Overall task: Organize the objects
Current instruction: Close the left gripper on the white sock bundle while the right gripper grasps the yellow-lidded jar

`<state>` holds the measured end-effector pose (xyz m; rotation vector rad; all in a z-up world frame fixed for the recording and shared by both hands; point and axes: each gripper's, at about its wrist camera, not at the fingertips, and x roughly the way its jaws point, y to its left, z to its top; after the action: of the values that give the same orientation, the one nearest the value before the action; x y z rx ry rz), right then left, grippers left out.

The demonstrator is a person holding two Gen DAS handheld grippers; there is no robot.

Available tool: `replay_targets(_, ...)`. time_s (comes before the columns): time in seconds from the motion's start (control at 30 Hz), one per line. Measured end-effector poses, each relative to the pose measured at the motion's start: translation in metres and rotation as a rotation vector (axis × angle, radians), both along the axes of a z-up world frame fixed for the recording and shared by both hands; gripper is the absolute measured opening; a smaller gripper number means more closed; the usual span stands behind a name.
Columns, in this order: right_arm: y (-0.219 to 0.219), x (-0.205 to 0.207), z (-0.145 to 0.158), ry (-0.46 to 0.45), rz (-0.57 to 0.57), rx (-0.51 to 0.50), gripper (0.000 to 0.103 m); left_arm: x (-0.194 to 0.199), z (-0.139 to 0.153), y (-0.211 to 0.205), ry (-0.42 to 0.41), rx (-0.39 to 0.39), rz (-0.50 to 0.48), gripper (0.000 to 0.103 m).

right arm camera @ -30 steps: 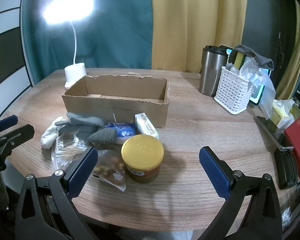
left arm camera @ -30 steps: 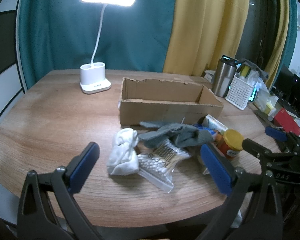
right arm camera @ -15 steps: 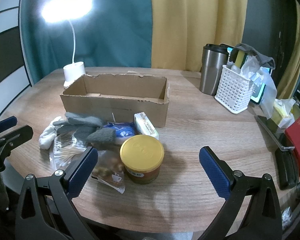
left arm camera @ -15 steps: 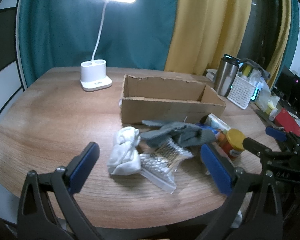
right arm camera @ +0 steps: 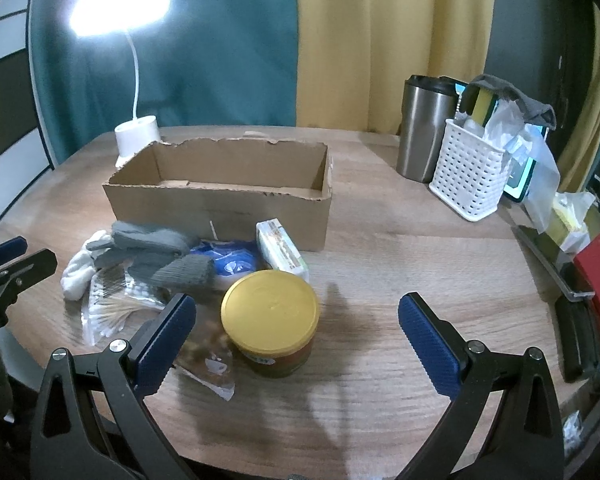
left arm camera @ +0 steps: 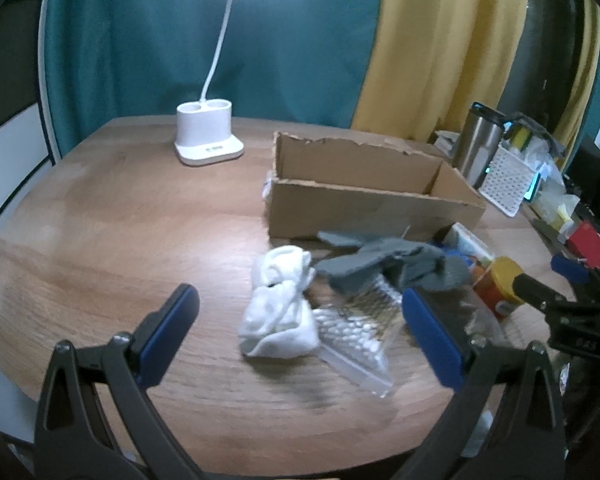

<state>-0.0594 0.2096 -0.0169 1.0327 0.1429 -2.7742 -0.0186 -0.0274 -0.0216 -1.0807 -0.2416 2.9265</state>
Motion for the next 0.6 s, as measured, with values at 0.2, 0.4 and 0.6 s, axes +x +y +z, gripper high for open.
replay_targets(0.2, 0.0, -0.007, -0.008, -0.019, -0.005, -0.001, 0.103, -0.011, -0.012, -0.006, -0.028, -0.013, 0.006, 0.102)
replay_targets(0.4, 0.001, -0.014, -0.014, -0.034, -0.01, 0.0, 0.103, -0.022, -0.023, -0.012, -0.055, -0.031, 0.016, 0.102)
replay_targets(0.6, 0.003, -0.019, -0.018, -0.045, -0.013, 0.0, 0.103, -0.033, -0.029, -0.018, -0.075, -0.045, 0.021, 0.101)
